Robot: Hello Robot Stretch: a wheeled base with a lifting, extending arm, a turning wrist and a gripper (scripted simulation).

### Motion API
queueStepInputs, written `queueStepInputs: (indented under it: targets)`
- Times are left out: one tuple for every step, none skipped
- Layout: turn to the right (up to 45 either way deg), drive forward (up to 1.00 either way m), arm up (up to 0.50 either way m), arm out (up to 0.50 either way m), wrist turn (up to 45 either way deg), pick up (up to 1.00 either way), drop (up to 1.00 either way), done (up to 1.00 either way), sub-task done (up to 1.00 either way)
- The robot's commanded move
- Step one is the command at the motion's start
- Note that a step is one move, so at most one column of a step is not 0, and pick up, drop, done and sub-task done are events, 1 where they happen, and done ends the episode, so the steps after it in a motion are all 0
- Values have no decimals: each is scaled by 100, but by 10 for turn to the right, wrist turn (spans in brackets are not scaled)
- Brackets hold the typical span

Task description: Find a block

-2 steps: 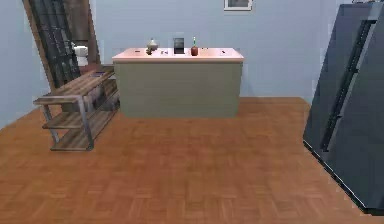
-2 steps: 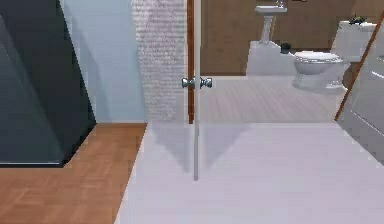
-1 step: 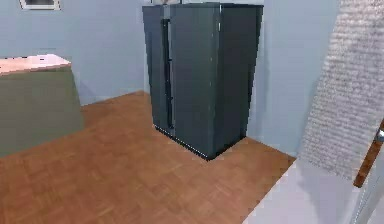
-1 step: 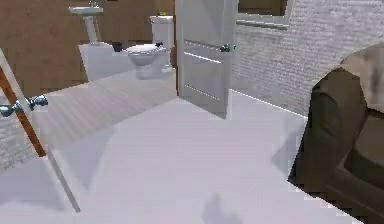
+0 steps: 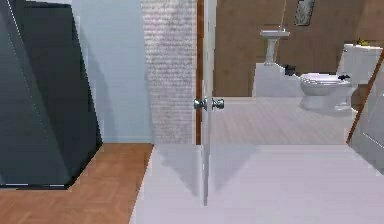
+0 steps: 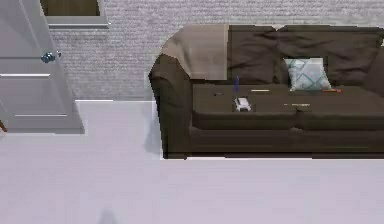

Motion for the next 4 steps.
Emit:
queueStepInputs:
  targets:
    - [450, 0, 0, 0, 0, 0, 0, 0, 0]
    - [0, 100, 0, 0, 0, 0, 0, 0, 0]
    - [120, 0, 0, 0, 0, 0, 0, 0, 0]
    - [0, 5, 0, 0, 0, 0, 0, 0, 0]
